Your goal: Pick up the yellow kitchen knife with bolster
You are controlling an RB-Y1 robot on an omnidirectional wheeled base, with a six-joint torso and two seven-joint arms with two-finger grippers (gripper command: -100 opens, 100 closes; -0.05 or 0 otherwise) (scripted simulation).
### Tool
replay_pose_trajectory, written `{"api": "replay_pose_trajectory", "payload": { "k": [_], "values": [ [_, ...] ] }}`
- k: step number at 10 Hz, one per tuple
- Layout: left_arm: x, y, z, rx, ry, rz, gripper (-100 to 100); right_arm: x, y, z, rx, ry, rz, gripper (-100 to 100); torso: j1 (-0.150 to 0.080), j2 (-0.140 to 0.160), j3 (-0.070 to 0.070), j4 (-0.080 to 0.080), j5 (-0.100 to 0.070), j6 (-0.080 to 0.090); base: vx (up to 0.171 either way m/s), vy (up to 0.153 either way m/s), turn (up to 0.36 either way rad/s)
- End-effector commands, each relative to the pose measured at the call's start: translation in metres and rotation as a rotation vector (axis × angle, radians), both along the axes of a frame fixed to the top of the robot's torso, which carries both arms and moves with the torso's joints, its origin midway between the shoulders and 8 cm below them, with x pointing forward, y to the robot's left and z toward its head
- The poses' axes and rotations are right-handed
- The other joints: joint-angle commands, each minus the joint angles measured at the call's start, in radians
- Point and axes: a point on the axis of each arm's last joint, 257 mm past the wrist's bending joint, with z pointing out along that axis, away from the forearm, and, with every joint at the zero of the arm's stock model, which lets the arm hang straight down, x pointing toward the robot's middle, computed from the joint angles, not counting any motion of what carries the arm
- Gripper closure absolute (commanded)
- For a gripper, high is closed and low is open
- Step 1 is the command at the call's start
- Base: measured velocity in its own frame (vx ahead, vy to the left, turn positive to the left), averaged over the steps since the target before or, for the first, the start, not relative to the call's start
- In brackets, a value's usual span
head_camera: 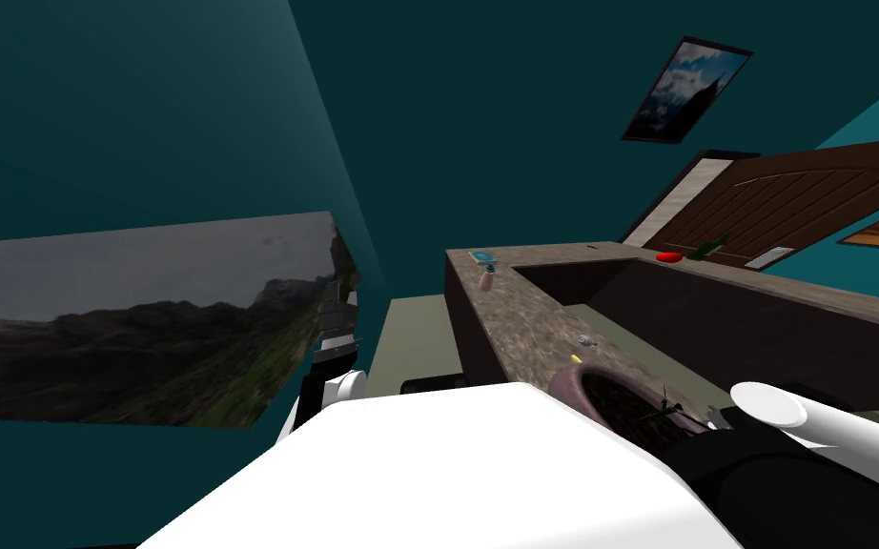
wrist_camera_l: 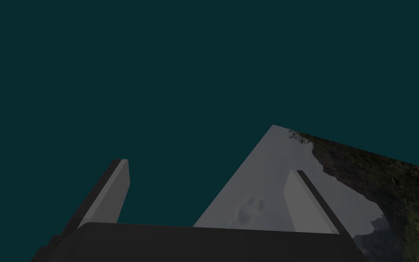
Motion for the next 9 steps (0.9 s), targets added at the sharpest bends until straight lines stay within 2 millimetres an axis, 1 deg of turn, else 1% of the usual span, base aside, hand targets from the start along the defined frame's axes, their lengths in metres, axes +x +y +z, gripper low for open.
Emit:
{"api": "replay_pose_trajectory", "payload": {
  "k": [1,2,3,4,5,6,8,9],
  "values": [
    [0.000,0.000,0.000,0.000,0.000,0.000,0,0.009,-0.004,-0.007,0.007,-0.008,0.012,-100,0.000,0.000,0.000,0.000,0.000,0.000,0.019,0.032,-0.174],
    [0.000,0.000,0.000,0.000,0.000,0.000,0,0.016,-0.004,-0.007,0.008,-0.021,0.012,-100,0.001,0.001,0.000,0.000,0.000,-0.001,0.003,0.025,0.012],
    [0.000,0.000,0.000,0.000,0.000,0.000,0,0.018,-0.009,-0.014,0.006,0.005,0.067,-100,0.001,0.001,0.001,0.000,0.000,-0.002,0.011,0.025,-0.210],
    [0.000,0.000,0.000,0.000,0.000,0.000,0,0.027,-0.010,-0.015,0.011,-0.013,0.058,-100,0.001,0.001,0.001,0.000,0.000,0.000,0.014,0.030,-0.190],
    [0.000,0.000,0.000,0.000,0.000,0.000,0,0.036,-0.011,-0.017,0.016,-0.032,0.048,-100,0.001,0.001,0.001,0.000,0.000,-0.001,0.004,0.018,-0.015],
    [0.000,0.000,0.000,0.000,0.000,0.000,0,0.037,-0.015,-0.022,0.011,-0.003,0.106,-100,0.000,0.001,0.001,0.000,0.000,-0.002,0.025,0.037,-0.195],
    [0.000,0.000,0.000,0.000,0.000,0.000,0,0.058,-0.017,-0.025,0.021,-0.044,0.086,-100,0.002,0.000,0.000,0.000,0.001,-0.001,0.012,0.028,-0.100],
    [0.000,0.000,0.000,0.000,0.000,0.000,0,0.056,-0.022,-0.030,0.018,-0.010,0.136,-100,0.000,0.001,0.000,0.000,0.000,-0.002,0.026,0.040,-0.143]
  ]
}}
